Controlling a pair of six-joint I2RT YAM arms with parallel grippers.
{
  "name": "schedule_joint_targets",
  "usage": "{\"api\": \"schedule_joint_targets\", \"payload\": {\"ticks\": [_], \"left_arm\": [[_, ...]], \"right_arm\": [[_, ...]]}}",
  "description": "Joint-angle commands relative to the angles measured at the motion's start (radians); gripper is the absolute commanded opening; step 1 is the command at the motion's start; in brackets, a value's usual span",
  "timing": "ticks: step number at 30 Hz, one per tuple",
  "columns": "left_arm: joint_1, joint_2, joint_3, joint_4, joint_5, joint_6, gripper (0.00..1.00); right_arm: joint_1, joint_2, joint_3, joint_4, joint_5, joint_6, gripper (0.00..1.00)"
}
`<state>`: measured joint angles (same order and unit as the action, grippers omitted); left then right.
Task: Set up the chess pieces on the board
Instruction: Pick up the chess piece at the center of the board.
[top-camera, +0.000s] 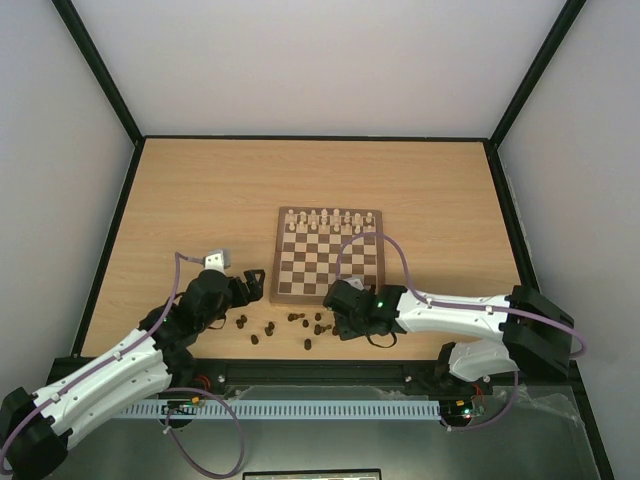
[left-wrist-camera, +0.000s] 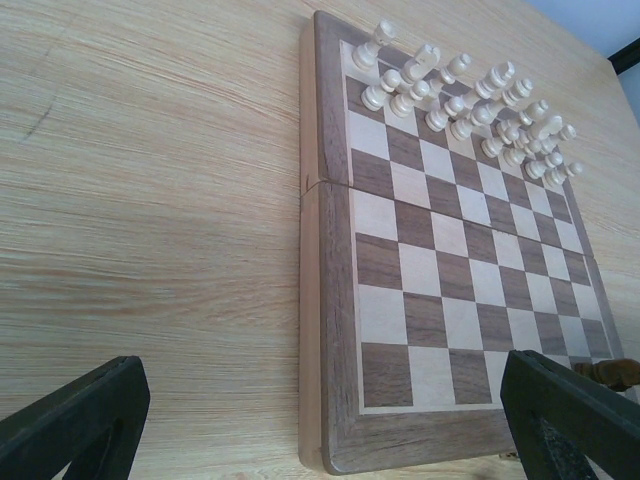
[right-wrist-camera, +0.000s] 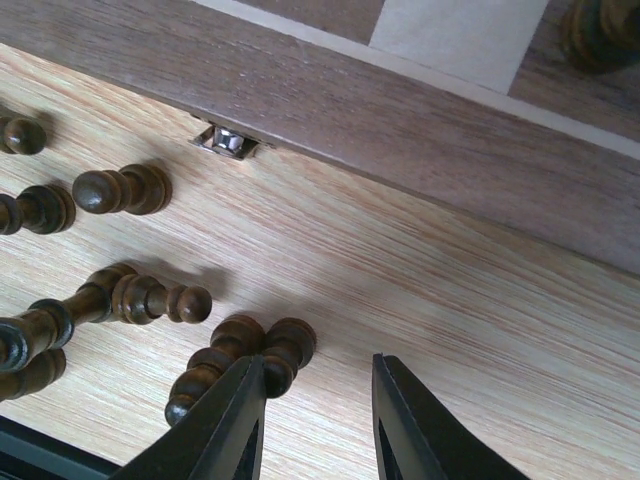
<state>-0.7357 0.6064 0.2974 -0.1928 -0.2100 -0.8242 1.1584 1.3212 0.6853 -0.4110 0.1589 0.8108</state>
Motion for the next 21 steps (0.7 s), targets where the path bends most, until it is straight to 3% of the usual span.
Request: {"api": "schedule_joint_targets", "payload": {"ticks": [1, 21], "left_arm": [[-0.003, -0.008, -0.015, 0.004, -0.002, -0.009, 0.99], [-0.003, -0.007, -0.019, 0.008, -0.002, -0.009, 0.99]], "right_arm": [[-0.005, 0.036, 0.003, -0.008, -0.017, -0.016, 0.3], [-0.005, -0.024, 0.0, 0.005, -0.037, -0.024, 0.3]]}}
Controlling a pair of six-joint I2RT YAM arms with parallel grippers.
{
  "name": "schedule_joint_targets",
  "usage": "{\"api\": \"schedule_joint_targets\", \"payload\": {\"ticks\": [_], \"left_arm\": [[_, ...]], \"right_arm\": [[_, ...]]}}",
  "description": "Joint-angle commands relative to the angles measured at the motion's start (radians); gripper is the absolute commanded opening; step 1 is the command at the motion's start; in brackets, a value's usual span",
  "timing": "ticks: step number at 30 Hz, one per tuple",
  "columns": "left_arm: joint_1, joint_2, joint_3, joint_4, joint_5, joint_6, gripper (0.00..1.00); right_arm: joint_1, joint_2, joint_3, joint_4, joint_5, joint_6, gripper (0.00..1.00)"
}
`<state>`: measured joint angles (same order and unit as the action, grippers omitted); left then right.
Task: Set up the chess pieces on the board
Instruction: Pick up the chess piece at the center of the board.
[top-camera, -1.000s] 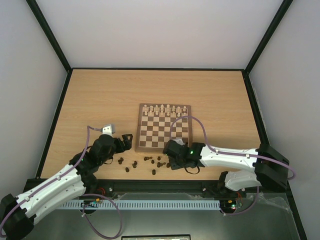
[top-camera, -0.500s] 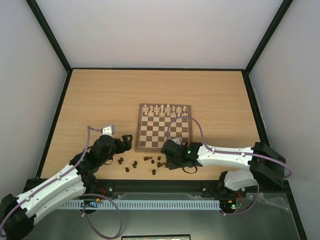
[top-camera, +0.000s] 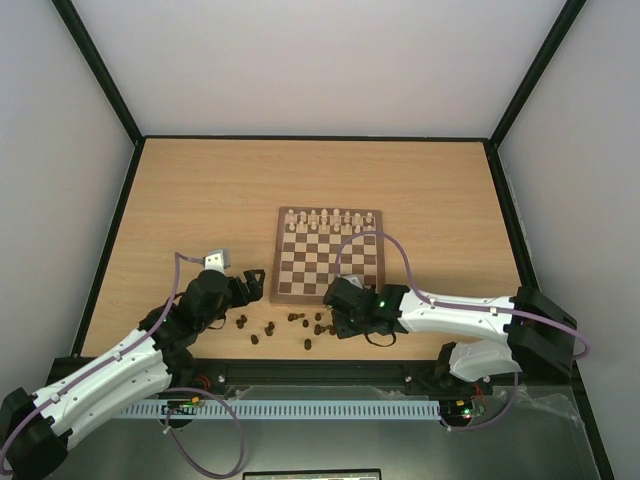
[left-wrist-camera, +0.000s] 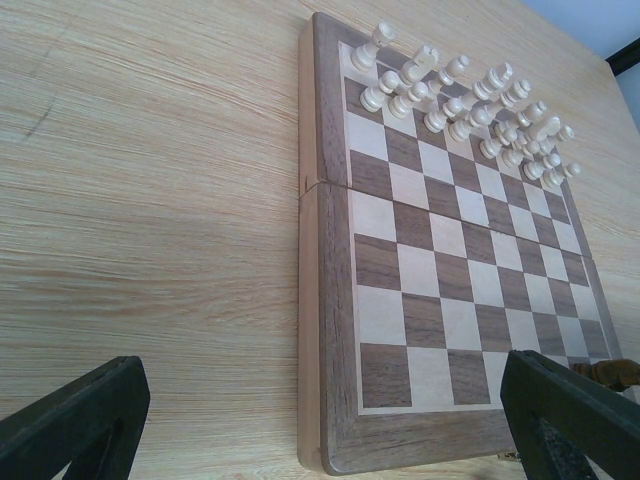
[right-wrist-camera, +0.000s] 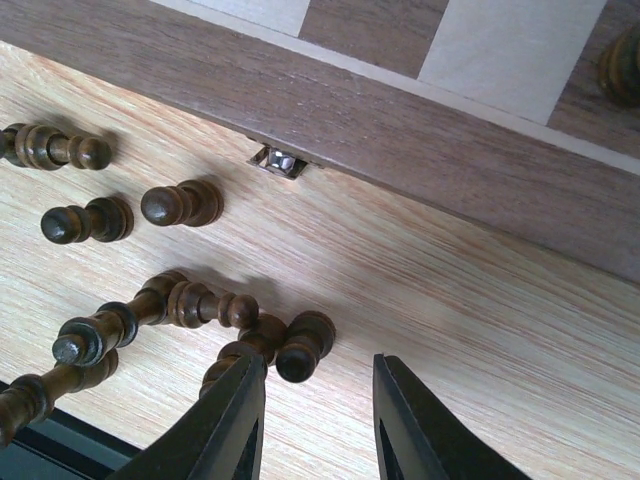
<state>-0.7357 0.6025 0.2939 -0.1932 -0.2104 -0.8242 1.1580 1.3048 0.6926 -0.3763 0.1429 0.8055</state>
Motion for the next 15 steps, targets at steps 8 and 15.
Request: {"api": "schedule_joint_targets", "payload": {"ticks": [8, 15], "left_arm": [[-0.003, -0.004, -0.016, 0.006, -0.001, -0.01, 0.99], [-0.003, -0.001, -0.017, 0.011, -0.001, -0.01, 0.99]], "right_arm": [[-0.004, 0.027, -0.01, -0.012, -0.028, -0.025, 0.3], [-0.004, 0.053, -0.012, 0.002, -0.026, -0.029, 0.3]]}}
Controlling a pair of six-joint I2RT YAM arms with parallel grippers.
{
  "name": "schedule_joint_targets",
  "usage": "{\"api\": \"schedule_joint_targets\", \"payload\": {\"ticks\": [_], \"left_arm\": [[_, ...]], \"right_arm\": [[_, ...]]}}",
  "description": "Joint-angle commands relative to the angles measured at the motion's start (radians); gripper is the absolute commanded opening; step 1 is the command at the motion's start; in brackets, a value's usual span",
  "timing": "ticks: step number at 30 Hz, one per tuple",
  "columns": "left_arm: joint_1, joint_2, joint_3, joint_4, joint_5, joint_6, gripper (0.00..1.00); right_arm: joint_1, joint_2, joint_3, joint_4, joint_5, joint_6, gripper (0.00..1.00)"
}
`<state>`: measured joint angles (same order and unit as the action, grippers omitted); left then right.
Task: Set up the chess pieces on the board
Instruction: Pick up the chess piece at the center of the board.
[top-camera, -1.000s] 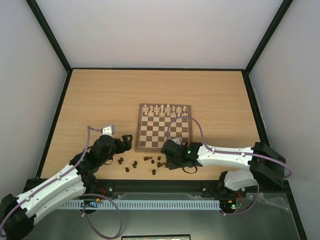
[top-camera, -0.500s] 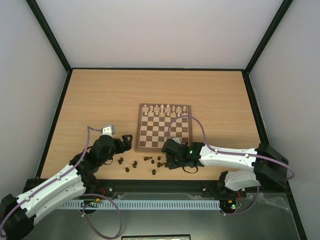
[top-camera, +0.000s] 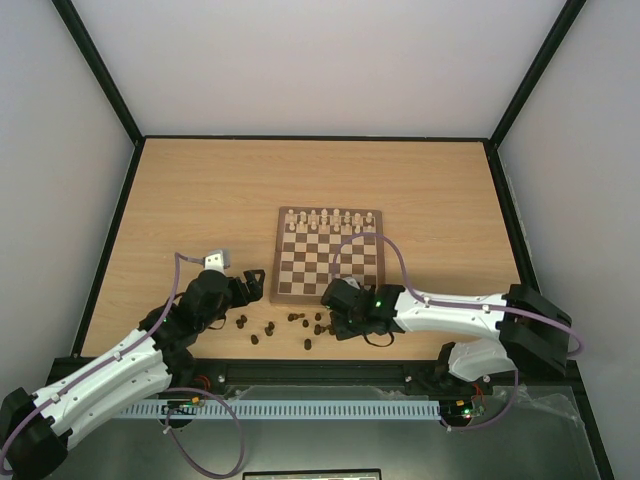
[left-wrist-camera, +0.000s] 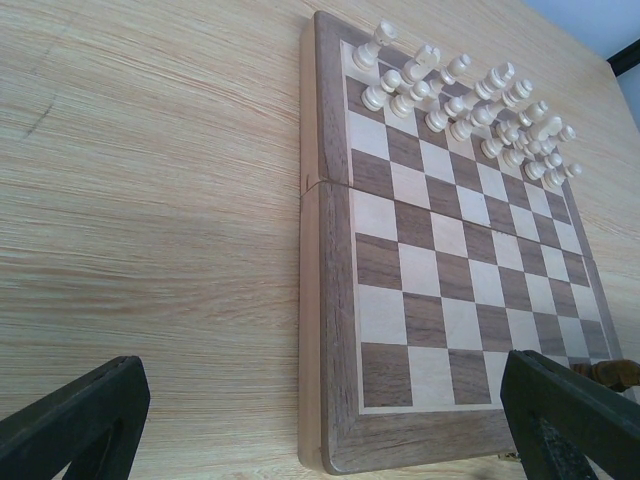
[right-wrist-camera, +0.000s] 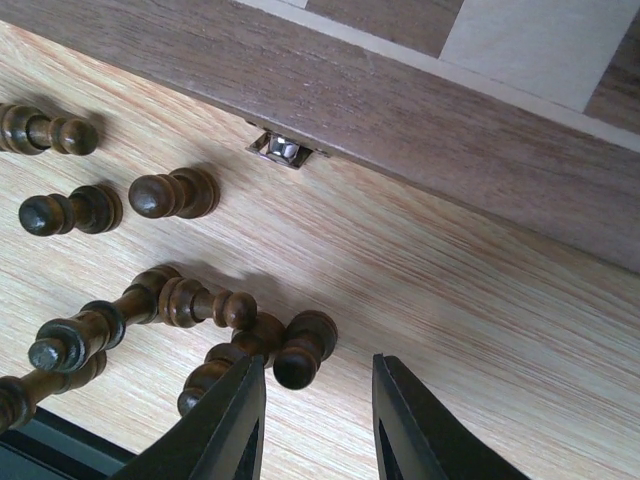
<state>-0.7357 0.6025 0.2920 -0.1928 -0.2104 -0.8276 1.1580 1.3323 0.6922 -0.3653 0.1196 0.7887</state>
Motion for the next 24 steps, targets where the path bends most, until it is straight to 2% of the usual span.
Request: {"api": "schedule_joint_targets", "payload": {"ticks": [1, 19, 24], "left_arm": [[-0.002, 0.0, -0.014, 0.01, -0.001, -0.007, 0.99], [-0.003, -0.012, -0.017, 0.004, 0.0, -0.008, 0.99], [-0.003, -0.011, -0.017, 0.004, 0.0, -0.007, 0.99]], "right_arm": [[-0.004, 0.031, -0.011, -0.007, -0.001, -0.013, 0.3], [-0.012, 0.119, -0.008, 0.007, 0.051, -0.013, 0.23], [-0.013, 0.128, -0.016, 0.001, 0.062, -0.007, 0.11]]}}
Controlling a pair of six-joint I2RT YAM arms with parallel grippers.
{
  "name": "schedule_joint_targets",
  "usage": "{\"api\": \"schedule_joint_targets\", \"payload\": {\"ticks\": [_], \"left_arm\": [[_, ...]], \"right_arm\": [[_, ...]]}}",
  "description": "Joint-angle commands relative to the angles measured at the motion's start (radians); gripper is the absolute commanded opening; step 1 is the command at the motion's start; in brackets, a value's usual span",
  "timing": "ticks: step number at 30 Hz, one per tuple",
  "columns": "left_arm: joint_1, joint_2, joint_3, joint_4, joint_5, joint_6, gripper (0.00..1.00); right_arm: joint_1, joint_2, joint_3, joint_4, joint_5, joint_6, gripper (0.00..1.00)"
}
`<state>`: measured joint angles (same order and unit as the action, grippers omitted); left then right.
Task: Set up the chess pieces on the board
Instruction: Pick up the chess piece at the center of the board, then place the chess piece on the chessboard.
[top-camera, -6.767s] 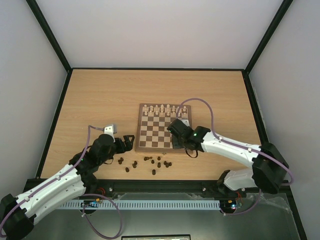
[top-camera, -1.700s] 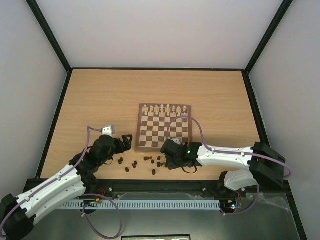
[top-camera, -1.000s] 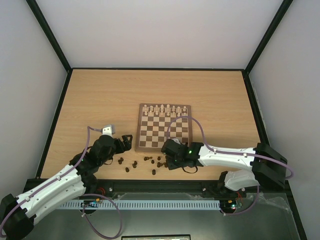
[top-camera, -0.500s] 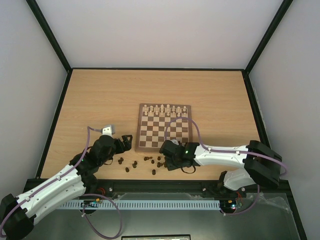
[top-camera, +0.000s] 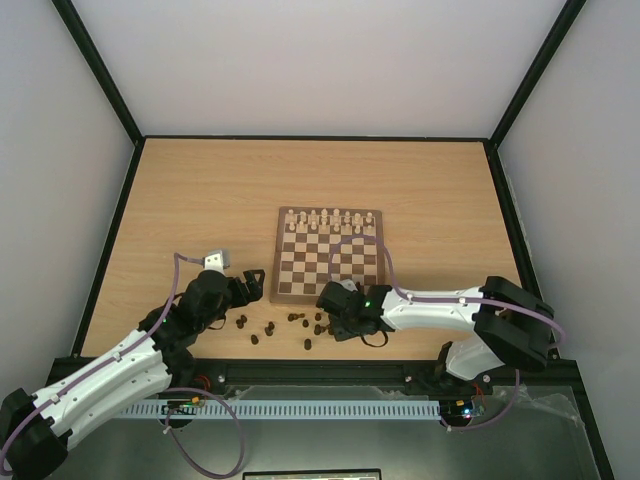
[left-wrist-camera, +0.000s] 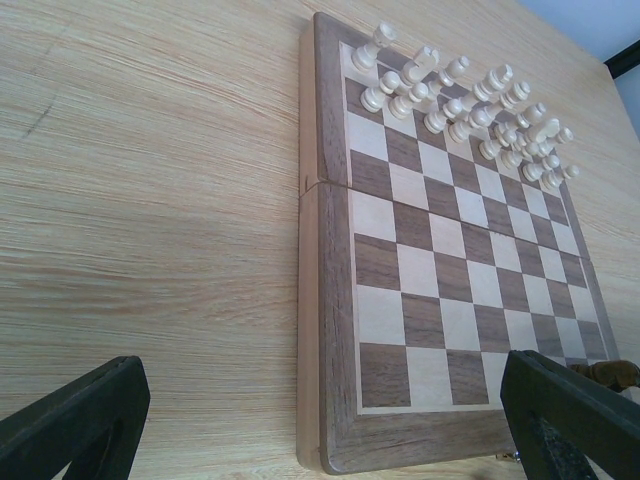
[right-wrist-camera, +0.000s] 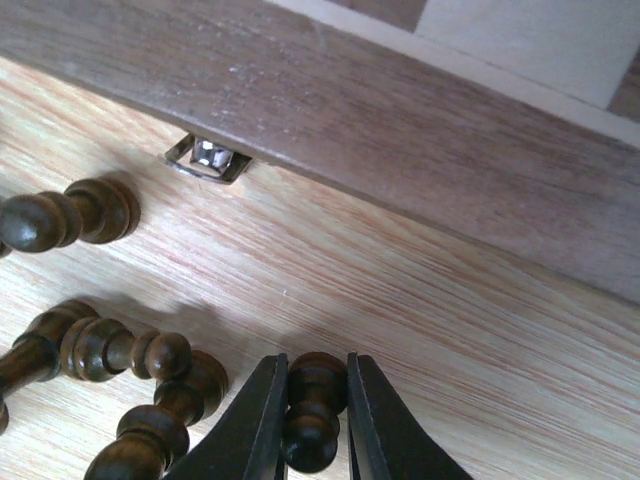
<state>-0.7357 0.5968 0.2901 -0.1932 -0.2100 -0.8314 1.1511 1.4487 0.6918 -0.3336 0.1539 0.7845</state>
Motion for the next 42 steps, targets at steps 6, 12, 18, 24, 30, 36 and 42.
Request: {"api": "schedule_joint_targets", "payload": {"ticks": [6, 12, 18, 24, 30, 36, 42], "left_arm": [[-0.002, -0.003, -0.013, 0.005, 0.001, -0.002, 0.99], [-0.002, 0.005, -0.011, 0.012, -0.001, 0.0, 0.99], [-0.002, 0.023, -0.018, 0.037, 0.007, 0.0, 0.99], [-0.002, 0.024, -0.013, 0.029, 0.006, 0.006, 0.99], [-0.002, 0.019, -0.016, 0.024, -0.006, 0.01, 0.99], [-0.002, 0.031, -0.02, 0.035, -0.005, 0.011, 0.99], [-0.002, 0.031, -0.019, 0.037, -0.003, 0.012, 0.99]], "right_arm": [[-0.007, -0.089, -0.007, -0.091, 0.044, 0.001, 0.05], [-0.008, -0.258, 0.063, -0.208, 0.086, -0.023, 0.05], [-0.131, -0.249, 0.138, -0.258, 0.11, -0.109, 0.05], [-0.27, -0.188, 0.199, -0.245, 0.1, -0.196, 0.04], [-0.378, -0.143, 0.215, -0.234, 0.096, -0.235, 0.05], [-0.412, -0.068, 0.188, -0.19, 0.08, -0.249, 0.05], [-0.446, -0.016, 0.163, -0.142, 0.057, -0.267, 0.05]]}}
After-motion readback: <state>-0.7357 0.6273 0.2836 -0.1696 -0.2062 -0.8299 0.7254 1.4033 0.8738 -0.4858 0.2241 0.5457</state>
